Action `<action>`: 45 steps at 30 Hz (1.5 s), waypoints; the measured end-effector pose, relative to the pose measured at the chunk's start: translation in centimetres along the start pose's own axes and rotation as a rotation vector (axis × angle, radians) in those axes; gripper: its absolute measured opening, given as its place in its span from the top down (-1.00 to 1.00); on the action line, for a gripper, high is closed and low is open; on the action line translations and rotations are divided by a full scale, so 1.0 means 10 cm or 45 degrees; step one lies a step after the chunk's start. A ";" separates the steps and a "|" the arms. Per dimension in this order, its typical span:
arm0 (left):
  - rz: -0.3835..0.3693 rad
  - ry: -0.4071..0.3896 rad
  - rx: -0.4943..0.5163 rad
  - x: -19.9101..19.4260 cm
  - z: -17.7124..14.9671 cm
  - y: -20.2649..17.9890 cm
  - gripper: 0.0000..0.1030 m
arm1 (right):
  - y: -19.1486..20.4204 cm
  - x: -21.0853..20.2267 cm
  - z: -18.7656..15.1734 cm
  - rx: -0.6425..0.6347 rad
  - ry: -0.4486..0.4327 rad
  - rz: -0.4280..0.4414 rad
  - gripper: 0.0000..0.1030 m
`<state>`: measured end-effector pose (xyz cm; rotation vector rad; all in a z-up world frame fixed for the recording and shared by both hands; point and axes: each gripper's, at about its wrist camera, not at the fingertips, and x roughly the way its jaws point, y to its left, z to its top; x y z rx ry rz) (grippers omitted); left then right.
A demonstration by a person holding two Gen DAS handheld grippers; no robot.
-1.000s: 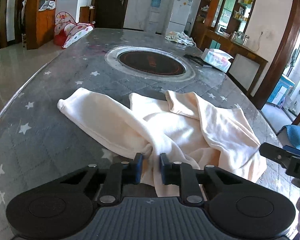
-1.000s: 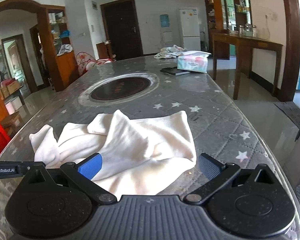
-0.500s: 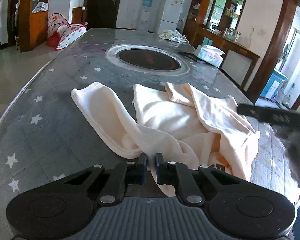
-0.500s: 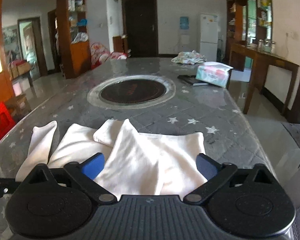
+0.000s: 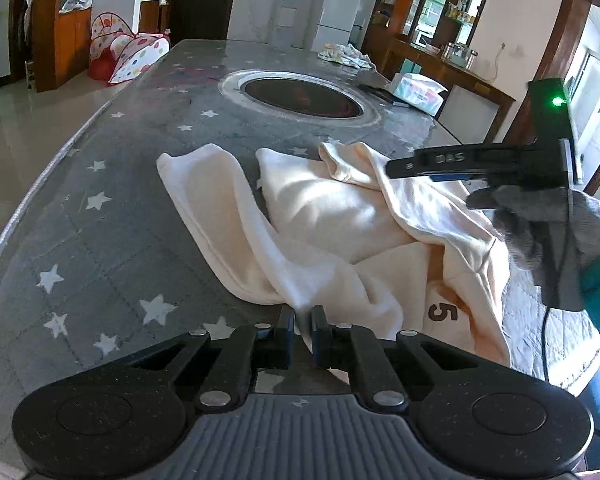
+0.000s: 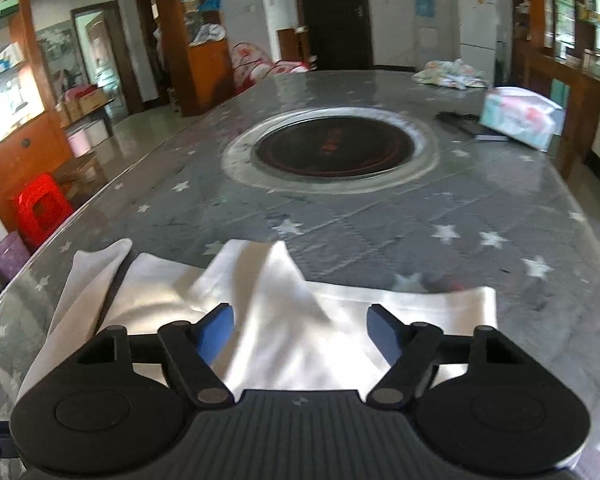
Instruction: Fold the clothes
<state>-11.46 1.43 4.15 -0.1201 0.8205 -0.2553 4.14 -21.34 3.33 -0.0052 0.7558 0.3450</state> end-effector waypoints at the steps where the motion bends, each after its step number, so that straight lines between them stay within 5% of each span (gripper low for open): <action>1: 0.006 -0.002 0.002 -0.01 0.00 0.01 0.76 | 0.03 0.05 0.00 -0.020 0.008 0.007 -0.33; 6: 0.021 -0.004 -0.010 -0.03 -0.01 0.05 0.76 | 0.09 0.20 -0.01 -0.098 0.027 0.033 0.00; 10: 0.028 -0.020 0.004 -0.06 0.02 0.06 0.75 | 0.05 0.12 -0.01 -0.093 0.013 0.035 0.66; 13: 0.035 -0.051 0.020 -0.11 0.07 0.04 0.61 | -0.01 0.01 -0.01 -0.073 -0.020 0.023 0.80; 17: 0.048 -0.090 0.045 -0.17 0.15 0.01 0.31 | -0.10 -0.28 -0.04 -0.060 -0.103 -0.024 0.84; 28: 0.008 -0.113 0.087 0.07 0.40 -0.14 0.25 | -0.49 -1.36 -0.46 0.056 -0.327 -0.331 0.86; 38: -0.031 -0.052 0.115 0.27 0.31 -0.25 0.25 | -0.91 -1.89 -1.04 0.248 -0.307 -0.598 0.87; 45: -0.021 -0.057 0.117 0.17 0.24 -0.24 0.21 | -0.91 -1.91 -1.16 0.292 -0.265 -0.546 0.77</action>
